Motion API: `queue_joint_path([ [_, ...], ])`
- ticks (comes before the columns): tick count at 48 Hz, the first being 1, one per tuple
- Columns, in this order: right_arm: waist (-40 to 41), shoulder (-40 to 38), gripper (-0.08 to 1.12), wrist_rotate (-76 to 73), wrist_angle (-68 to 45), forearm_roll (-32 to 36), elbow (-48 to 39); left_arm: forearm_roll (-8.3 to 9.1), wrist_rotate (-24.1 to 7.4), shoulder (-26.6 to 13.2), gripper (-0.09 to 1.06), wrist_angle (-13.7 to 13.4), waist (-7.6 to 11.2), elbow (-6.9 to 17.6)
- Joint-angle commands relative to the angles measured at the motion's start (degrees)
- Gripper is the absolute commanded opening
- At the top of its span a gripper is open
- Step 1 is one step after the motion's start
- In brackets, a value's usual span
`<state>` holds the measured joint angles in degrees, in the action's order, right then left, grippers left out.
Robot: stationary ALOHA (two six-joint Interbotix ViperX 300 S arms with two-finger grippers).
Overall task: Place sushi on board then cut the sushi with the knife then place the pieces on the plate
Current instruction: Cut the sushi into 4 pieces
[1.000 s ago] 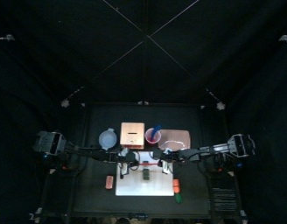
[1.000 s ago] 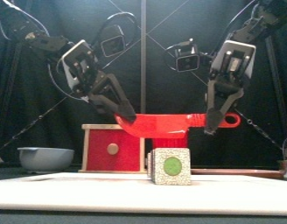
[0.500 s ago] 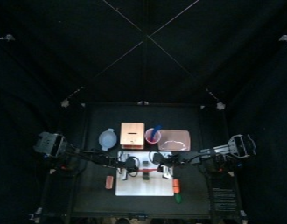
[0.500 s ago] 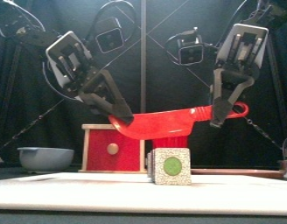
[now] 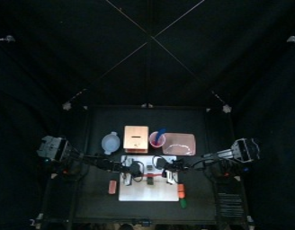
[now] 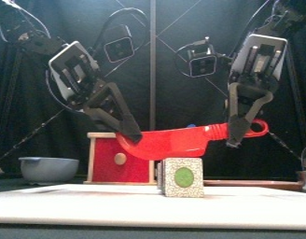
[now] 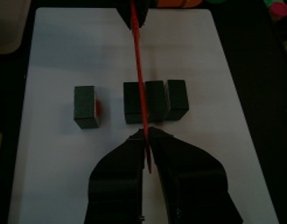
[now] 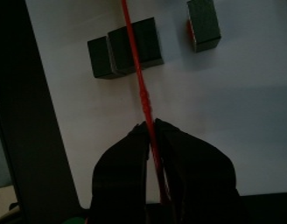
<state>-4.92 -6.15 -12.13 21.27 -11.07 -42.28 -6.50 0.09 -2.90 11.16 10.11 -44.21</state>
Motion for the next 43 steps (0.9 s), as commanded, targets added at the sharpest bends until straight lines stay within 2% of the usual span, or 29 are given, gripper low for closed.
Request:
queue_joint_path([
  [1, 0.1, -0.8, 0.51, -0.2, -0.1, -0.2, 0.5, 0.00, -0.1, 0.4, 0.52, 0.2, 0.44, 1.1],
  [19, -0.4, -0.3, 0.51, -0.2, -0.2, -0.7, 0.4, 0.00, 0.0, -0.2, 0.52, 0.3, 0.44, 1.2],
  [43, -0.8, 4.0, 0.51, -0.2, -0.4, -0.7, 0.3, 0.00, 0.1, -4.1, 0.52, 0.2, 0.44, 2.5],
])
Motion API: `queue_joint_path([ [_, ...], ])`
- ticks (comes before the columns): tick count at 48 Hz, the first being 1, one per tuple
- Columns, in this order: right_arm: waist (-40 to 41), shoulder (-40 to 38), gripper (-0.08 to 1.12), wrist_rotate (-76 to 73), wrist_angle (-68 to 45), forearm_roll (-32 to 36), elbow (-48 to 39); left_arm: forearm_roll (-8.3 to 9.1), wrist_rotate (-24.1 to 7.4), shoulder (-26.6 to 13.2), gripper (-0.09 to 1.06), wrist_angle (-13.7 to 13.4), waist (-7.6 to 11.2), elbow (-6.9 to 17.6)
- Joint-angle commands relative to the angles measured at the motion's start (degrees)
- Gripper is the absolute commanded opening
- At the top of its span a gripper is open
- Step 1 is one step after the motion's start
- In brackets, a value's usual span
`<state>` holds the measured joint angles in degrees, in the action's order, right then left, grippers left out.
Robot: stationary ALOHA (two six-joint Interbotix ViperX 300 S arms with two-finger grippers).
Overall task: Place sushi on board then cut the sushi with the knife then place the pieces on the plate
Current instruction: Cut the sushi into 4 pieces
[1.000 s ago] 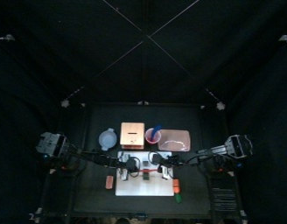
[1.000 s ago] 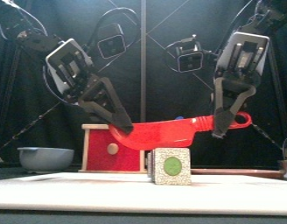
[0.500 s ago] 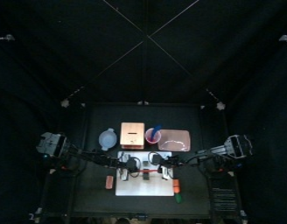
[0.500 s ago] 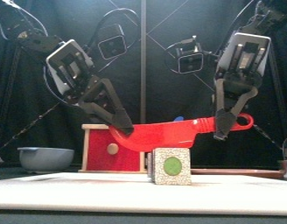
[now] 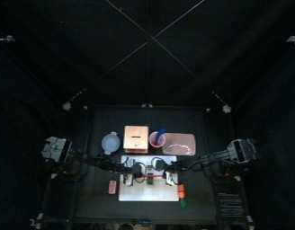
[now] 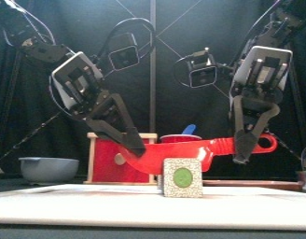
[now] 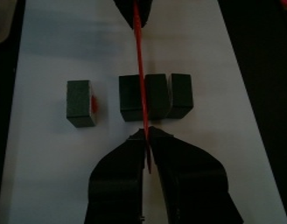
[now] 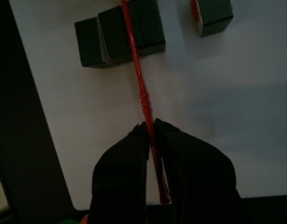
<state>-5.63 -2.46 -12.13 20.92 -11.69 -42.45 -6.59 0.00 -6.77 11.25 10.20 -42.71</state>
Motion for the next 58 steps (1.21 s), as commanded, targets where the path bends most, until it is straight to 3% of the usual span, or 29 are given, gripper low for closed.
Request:
queue_joint_path([
  [1, -0.1, 0.6, 0.51, -0.2, -0.1, -0.1, 0.5, 0.09, 0.2, -0.4, 0.52, 0.1, 0.35, 1.0],
  [16, -0.2, 2.8, 0.51, -0.1, -0.1, 0.3, 1.3, -0.88, 0.1, -1.4, 0.52, 0.1, 0.09, 1.1],
  [58, 1.3, 2.5, 0.51, 0.0, -0.1, 2.2, 1.8, -0.35, -0.4, -1.2, 0.52, 0.0, -1.67, 1.4],
])
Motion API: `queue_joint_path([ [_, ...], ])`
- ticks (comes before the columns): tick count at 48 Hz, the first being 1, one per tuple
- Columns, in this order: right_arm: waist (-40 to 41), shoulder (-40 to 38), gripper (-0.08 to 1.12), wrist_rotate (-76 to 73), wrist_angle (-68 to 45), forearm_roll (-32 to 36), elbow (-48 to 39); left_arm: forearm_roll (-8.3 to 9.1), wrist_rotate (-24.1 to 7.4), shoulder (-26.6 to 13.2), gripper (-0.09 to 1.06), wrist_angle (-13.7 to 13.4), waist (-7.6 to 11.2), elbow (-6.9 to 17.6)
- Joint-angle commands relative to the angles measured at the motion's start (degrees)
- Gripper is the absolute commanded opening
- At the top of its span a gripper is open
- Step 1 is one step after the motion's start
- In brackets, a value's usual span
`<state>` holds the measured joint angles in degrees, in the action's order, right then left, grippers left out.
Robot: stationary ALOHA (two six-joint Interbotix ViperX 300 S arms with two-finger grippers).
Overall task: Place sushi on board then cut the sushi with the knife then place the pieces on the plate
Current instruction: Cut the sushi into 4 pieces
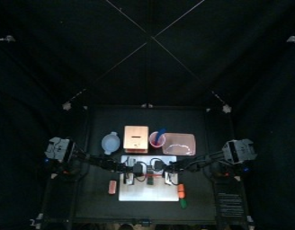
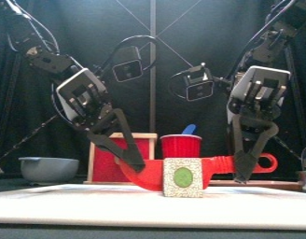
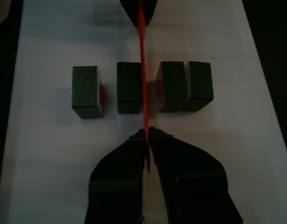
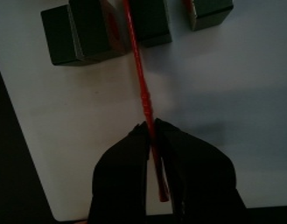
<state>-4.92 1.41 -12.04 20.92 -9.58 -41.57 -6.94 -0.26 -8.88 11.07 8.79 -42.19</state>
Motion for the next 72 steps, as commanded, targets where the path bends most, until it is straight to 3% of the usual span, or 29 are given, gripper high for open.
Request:
queue_joint_path([
  [1, 0.7, -1.4, 0.51, -0.1, -0.1, 0.0, 0.9, 0.00, -0.1, 0.9, 0.52, 0.2, -0.26, 0.9],
  [14, 0.3, -2.1, 0.51, -0.2, 0.4, -0.2, 1.8, 0.09, -0.1, 2.0, 0.52, 0.2, -0.35, 1.0],
  [27, 0.2, -5.4, 0.51, -0.2, 1.2, 0.0, 3.2, 2.81, 0.0, 6.7, 0.52, 0.2, -0.26, 0.9],
  [42, -2.2, -8.9, 0.51, -0.3, 1.4, -1.5, 3.0, 3.43, 0.1, 11.1, 0.52, 0.2, 2.55, -0.8],
  [49, -3.4, -8.5, 0.51, -0.3, 1.4, -2.6, 2.8, 3.16, 0.3, 10.6, 0.52, 0.2, 3.96, -1.1],
  [61, -4.0, -7.6, 0.51, -0.3, 1.4, -3.5, 2.5, 1.14, 0.3, 8.3, 0.52, 0.2, 4.13, -0.9],
  [72, -4.0, -6.6, 0.51, -0.3, 1.4, -4.0, 2.1, 1.14, 0.3, 6.2, 0.52, 0.2, 4.13, -0.1],
])
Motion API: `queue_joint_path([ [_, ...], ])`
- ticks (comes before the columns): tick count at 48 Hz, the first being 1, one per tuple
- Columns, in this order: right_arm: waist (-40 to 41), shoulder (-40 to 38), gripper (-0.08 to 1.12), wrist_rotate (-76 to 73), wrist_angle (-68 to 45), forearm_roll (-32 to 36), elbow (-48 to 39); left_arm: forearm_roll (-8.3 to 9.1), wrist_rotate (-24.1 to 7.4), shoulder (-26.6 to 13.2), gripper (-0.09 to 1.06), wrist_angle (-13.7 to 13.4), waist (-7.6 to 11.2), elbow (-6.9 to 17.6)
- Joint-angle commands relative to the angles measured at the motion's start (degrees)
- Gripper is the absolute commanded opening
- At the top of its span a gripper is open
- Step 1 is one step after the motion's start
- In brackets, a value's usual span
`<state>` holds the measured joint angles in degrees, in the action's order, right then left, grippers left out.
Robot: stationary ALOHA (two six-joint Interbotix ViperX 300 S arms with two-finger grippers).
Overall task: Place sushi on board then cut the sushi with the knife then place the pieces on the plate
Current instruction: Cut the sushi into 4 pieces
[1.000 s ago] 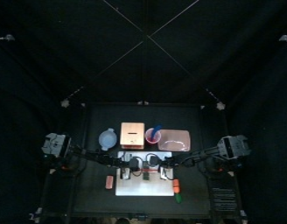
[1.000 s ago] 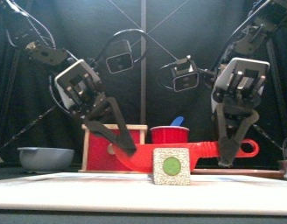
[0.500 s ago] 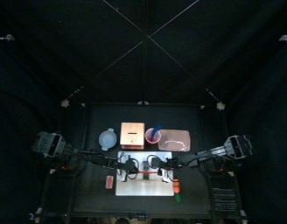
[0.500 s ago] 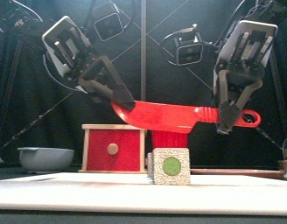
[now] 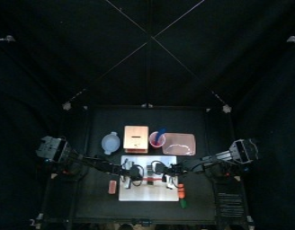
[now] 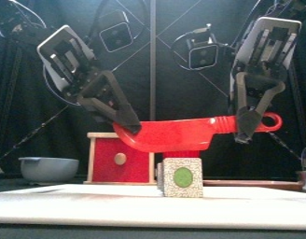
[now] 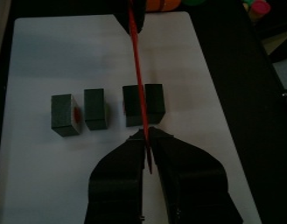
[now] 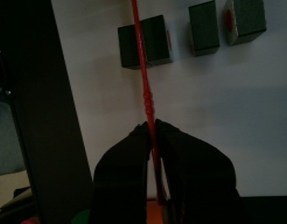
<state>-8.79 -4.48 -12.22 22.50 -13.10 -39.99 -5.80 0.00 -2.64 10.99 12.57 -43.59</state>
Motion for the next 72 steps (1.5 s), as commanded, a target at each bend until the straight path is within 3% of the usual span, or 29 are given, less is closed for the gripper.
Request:
queue_joint_path([
  [1, -0.2, -0.7, 0.51, -0.1, -0.2, -0.4, 0.5, -0.09, 0.0, -0.2, 0.52, 0.4, 0.35, 1.3],
  [51, -0.9, 2.2, 0.51, -0.1, -0.4, -1.0, 0.7, -0.44, 0.1, -2.5, 0.52, 0.3, 0.44, 1.8],
  [72, -1.3, 6.7, 0.51, 0.0, -0.4, -1.3, 1.8, -3.08, 0.0, -5.4, 0.52, 0.3, 0.53, 1.8],
])
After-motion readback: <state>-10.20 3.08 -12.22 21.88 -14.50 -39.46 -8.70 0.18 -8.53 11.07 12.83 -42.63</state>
